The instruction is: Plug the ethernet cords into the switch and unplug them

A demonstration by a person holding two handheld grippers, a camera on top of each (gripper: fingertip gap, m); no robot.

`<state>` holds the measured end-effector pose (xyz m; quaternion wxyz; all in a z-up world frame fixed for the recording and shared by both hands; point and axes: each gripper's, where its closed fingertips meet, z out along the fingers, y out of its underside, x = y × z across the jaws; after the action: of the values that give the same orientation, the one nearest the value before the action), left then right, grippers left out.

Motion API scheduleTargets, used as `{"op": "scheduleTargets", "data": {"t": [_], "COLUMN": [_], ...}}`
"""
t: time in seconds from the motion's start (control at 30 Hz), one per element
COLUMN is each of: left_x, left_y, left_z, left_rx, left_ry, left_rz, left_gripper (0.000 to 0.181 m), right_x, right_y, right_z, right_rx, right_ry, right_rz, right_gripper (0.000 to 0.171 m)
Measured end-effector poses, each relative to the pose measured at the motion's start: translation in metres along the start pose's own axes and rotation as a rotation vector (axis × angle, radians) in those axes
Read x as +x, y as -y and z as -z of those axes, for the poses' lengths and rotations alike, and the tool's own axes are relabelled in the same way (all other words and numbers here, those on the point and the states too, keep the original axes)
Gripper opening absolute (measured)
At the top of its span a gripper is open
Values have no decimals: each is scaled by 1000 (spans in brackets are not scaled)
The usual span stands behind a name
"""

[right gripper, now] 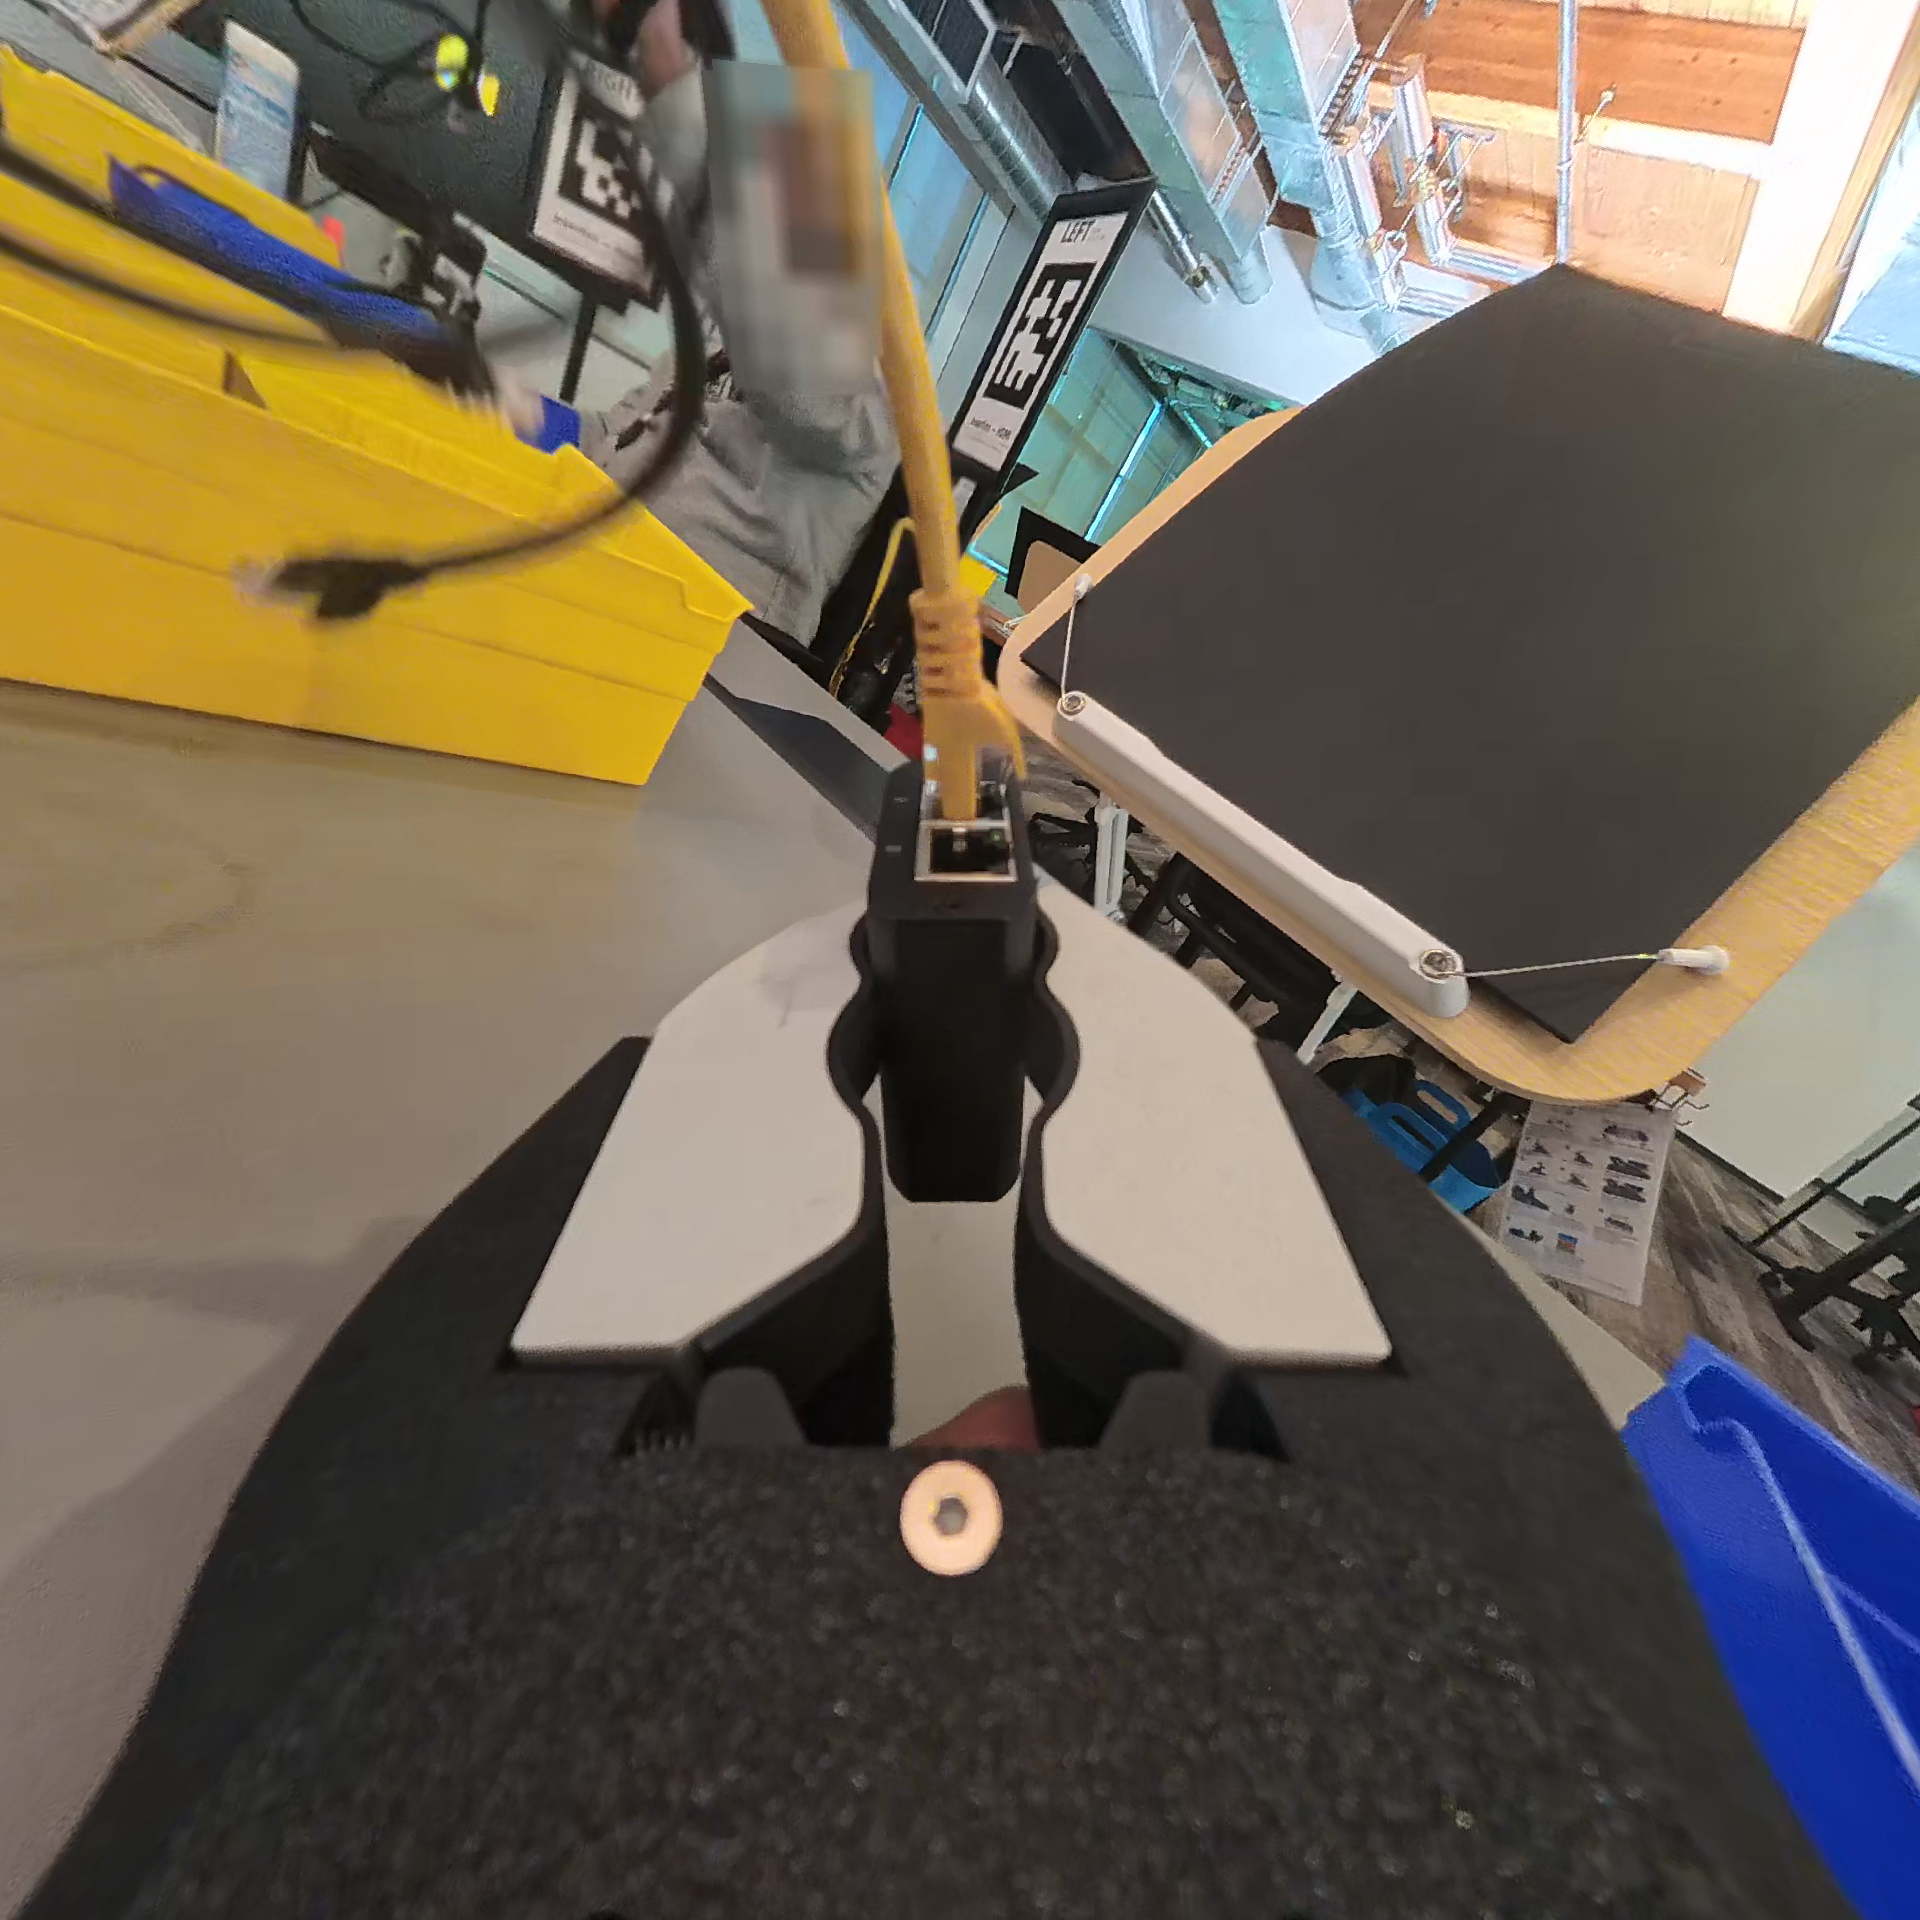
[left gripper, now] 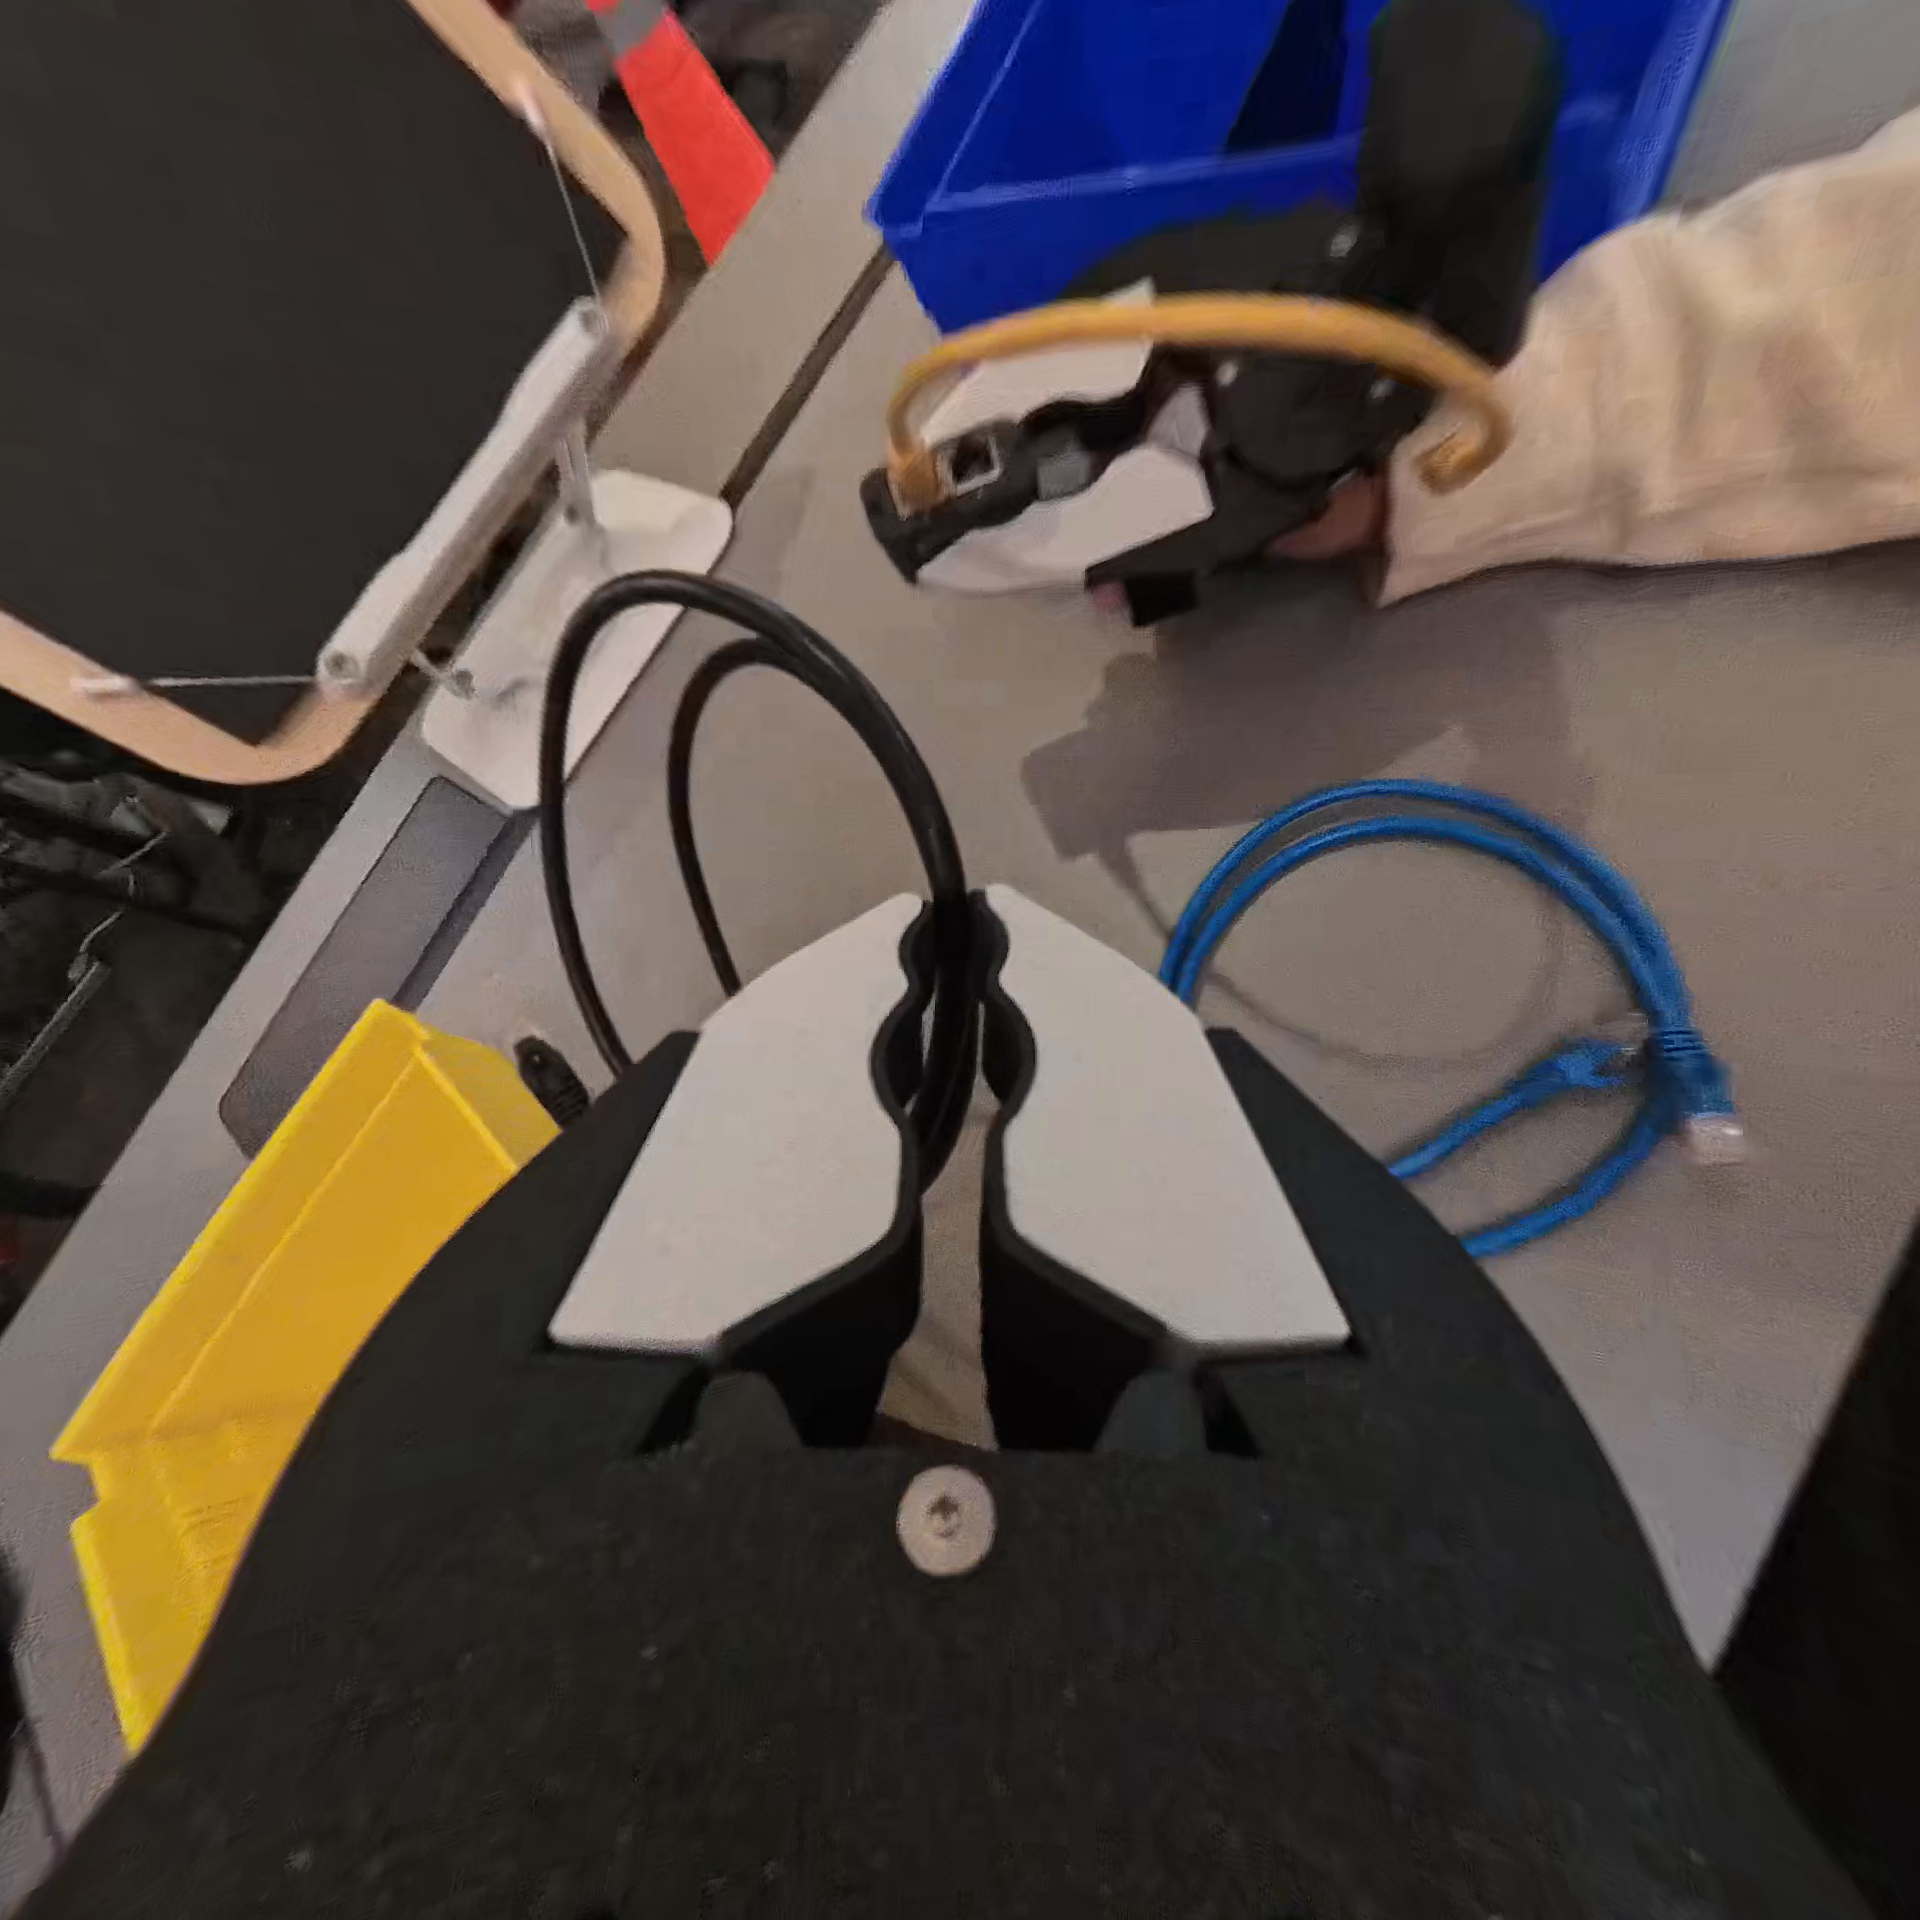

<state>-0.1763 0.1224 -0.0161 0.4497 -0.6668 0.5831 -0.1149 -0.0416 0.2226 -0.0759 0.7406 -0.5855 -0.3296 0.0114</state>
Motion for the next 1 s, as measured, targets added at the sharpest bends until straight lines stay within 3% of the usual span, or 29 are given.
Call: {"op": "scheduleTargets", "data": {"t": [0.17, 0.27, 0.37, 0.5, 0.6, 0.7, 0.9, 1.0], "left_x": [2, 16, 18, 31, 66, 129, 173, 188], "left_y": [-66, -97, -116, -101, -70, -52, -65, -71], "left_z": [-86, -113, -123, -99, -61, -24, -29, -33], "left_rx": [-313, -349, -346, -195, -34, 78, -13, -47], "left_ry": [41, -4, -10, -47, -161, -437, -644, -674], "left_rz": [-161, -163, -48, 198, 228, 136, -3, -50], "left_gripper": [5, 5, 9, 35, 36, 21, 27, 29], "right_x": [7, 8, 6, 2, 0, -2, -8, -8], "right_y": [5, 4, 1, 0, -1, -3, -4, -4], "right_z": [4, 4, 2, 1, -1, -3, -4, -4], "right_rx": [29, 24, 9, 1, -5, -14, -25, -27], "right_ry": [-34, -32, -18, -1, 12, 25, 46, 49], "right_rz": [-15, -25, -26, -24, -23, -23, -5, -6], "right_gripper": [24, 24, 24, 24, 24, 24, 24, 24]}}
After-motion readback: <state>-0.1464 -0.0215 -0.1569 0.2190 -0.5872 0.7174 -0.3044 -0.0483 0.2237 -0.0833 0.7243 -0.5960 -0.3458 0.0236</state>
